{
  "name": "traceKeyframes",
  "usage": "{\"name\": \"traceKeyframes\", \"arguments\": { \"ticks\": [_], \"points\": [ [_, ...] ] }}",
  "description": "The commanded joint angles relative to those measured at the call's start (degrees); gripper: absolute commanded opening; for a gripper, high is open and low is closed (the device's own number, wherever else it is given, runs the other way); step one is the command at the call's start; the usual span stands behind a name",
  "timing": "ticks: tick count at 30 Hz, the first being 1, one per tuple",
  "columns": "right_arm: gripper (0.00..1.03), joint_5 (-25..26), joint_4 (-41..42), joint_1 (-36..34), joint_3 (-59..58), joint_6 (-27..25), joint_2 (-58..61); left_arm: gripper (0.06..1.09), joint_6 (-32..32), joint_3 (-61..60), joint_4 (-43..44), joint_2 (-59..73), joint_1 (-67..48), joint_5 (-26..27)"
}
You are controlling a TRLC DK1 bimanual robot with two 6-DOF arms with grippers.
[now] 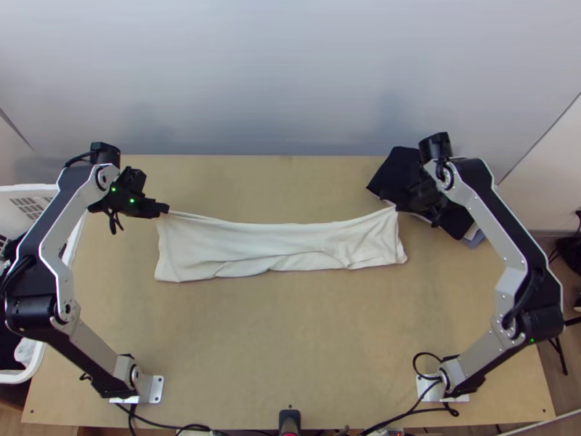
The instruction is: Fold the t-shirt
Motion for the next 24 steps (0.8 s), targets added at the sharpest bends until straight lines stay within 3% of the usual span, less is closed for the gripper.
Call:
{"name": "traceKeyframes", "arguments": {
  "ticks": [1,5,6,7,8,9,10,16,22,24],
  "points": [
    [0.03,2.1,2.1,0.7,1.9,0.2,4.1,0.10,0.3,-1.8,0.6,1.9,1.0,-0.6],
    [0.06,6.6,4.6,2.2,1.1,1.6,4.5,0.11,0.2,-5.8,2.3,1.2,0.1,-1.1],
    [0.19,7.8,4.7,2.6,1.2,2.3,4.5,0.22,-0.1,-6.4,2.6,1.2,-0.3,-1.4],
    [0.39,8.9,4.7,3.0,1.2,2.5,4.3,0.47,-0.2,-6.8,2.3,1.1,-0.6,-1.6],
    [0.65,10.7,4.7,3.7,1.1,3.5,3.6,0.85,-0.2,-7.5,2.3,0.4,-1.1,-1.8],
    [0.91,11.9,4.7,4.3,0.7,4.7,2.7,1.03,-0.2,-7.7,2.4,-0.1,-1.6,-2.0],
    [1.00,12.4,4.9,4.7,0.4,5.4,1.1,1.04,-0.3,-7.5,2.5,-0.5,-1.8,-1.9],
    [1.00,13.3,6.8,6.4,-2.3,8.4,-12.9,1.04,-1.1,-8.1,6.1,-3.8,1.7,-0.1],
    [0.99,8.1,1.3,7.0,-6.3,8.7,-19.5,1.03,4.9,-12.5,3.4,-3.9,6.2,10.0],
    [0.99,3.6,-0.5,6.1,-6.5,9.3,-20.2,1.03,7.4,-15.0,3.0,-4.3,6.8,14.1]
  ]
}}
